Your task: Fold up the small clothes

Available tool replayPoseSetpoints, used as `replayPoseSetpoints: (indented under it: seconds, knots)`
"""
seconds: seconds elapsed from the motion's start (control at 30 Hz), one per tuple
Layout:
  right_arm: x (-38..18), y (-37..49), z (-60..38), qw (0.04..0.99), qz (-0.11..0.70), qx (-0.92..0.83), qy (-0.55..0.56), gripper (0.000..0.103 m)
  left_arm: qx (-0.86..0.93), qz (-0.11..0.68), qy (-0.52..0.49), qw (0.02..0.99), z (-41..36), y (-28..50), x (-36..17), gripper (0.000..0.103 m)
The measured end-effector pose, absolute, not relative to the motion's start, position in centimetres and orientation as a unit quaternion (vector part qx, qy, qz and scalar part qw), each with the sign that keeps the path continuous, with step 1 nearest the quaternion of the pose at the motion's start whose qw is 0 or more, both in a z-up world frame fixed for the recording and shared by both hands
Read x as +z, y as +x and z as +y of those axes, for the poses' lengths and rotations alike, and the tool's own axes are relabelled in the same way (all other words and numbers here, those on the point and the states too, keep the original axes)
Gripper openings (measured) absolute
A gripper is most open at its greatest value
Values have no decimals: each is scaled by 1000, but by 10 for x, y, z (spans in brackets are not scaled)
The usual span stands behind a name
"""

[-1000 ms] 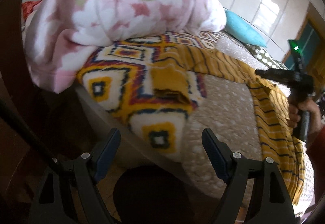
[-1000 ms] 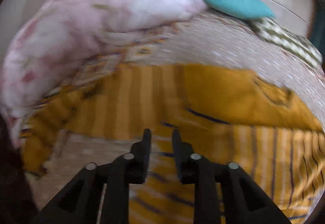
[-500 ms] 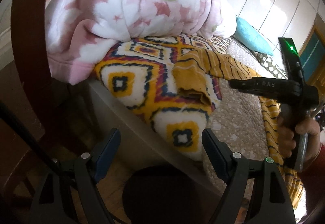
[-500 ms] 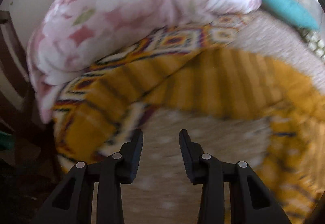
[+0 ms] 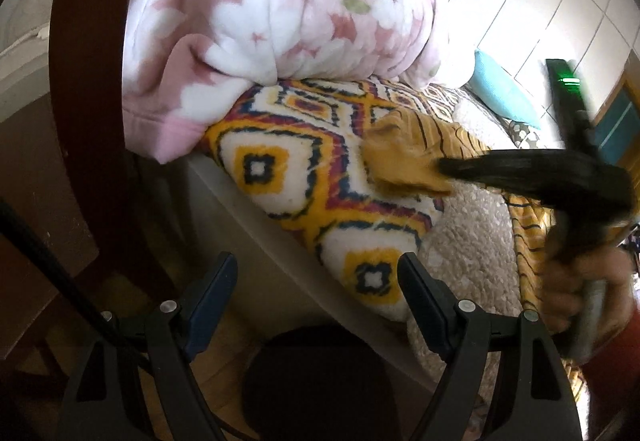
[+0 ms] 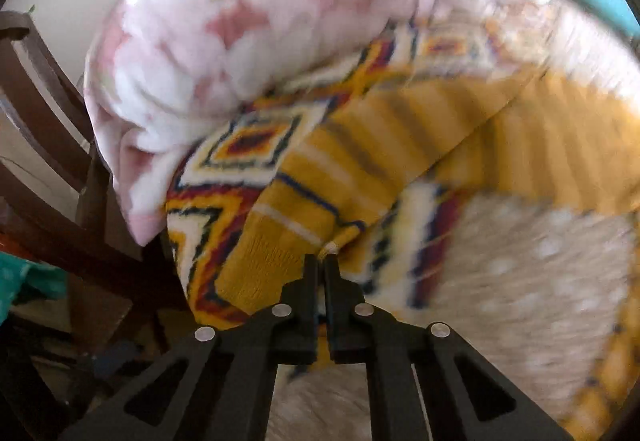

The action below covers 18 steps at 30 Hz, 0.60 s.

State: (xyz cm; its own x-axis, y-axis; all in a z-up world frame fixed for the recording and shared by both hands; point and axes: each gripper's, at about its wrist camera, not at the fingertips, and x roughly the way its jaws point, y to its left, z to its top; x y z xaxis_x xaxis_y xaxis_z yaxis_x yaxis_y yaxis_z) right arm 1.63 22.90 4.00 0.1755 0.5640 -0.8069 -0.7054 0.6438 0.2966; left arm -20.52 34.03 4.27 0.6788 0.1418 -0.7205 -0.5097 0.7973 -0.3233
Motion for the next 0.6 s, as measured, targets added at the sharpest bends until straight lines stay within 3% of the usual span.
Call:
replayPoseSetpoints:
  seconds: [0.27, 0.43, 0.5, 0.53, 0.57, 0.6]
  knots:
    - [128, 64, 41, 869, 405, 259, -119, 3, 162, 360, -219, 892, 308, -183, 58, 81]
    - [118, 123, -106, 885, 440, 64, -136, 5, 133, 370, -182, 901, 272, -158, 68, 81]
    - [100, 139, -160, 878, 458, -34, -139, 10, 119, 372, -174, 904, 259, -151, 72, 81]
    - [95, 138, -185, 880, 461, -43, -107, 19, 112, 374, -168, 905, 252, -148, 74, 82]
    - [95, 135, -208, 884, 462, -29, -67, 36, 108, 377, -160, 906, 244, -144, 76, 84]
    - [94, 130, -221, 888, 459, -16, -32, 43, 105, 380, -154, 906, 238, -139, 77, 84]
